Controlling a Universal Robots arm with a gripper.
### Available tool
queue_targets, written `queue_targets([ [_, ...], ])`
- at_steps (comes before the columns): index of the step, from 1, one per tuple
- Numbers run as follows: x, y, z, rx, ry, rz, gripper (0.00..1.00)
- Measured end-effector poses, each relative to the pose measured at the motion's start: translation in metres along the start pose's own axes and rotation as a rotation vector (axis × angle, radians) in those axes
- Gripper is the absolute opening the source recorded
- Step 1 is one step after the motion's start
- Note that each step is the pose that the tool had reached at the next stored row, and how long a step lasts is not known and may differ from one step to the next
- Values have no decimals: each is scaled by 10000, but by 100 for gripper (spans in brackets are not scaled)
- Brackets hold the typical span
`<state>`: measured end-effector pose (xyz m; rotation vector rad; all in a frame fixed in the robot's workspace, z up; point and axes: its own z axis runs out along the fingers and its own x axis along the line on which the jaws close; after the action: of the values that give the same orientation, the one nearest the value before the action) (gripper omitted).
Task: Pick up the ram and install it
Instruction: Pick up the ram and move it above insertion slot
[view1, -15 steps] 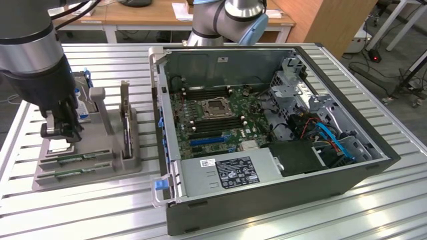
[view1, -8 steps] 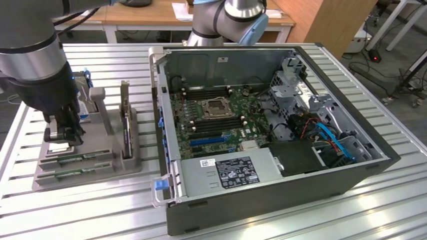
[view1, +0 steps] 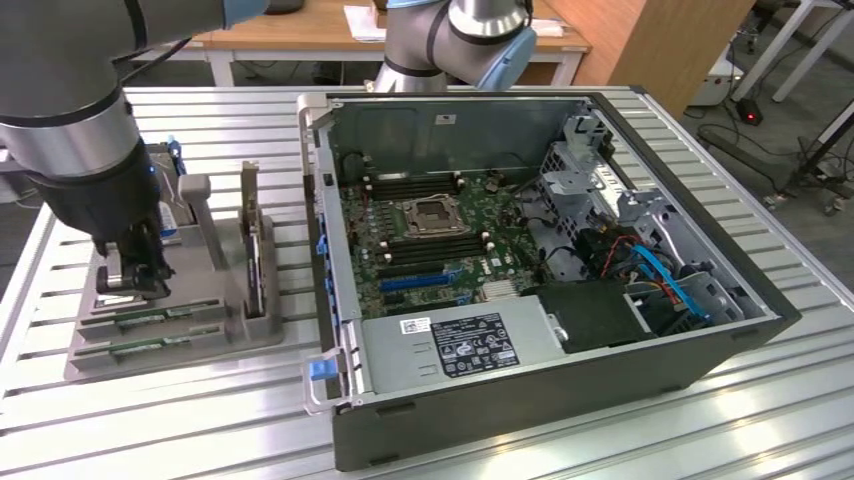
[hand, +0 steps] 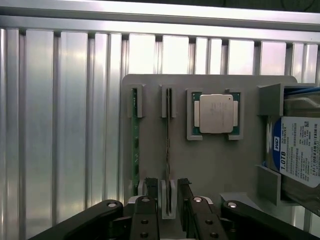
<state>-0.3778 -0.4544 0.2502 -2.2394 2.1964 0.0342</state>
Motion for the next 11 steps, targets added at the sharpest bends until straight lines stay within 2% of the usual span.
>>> queue_targets([
  [5,1,-1,69,1,0,-9,29],
  [11,4,0,101,-1,2,-18,29],
])
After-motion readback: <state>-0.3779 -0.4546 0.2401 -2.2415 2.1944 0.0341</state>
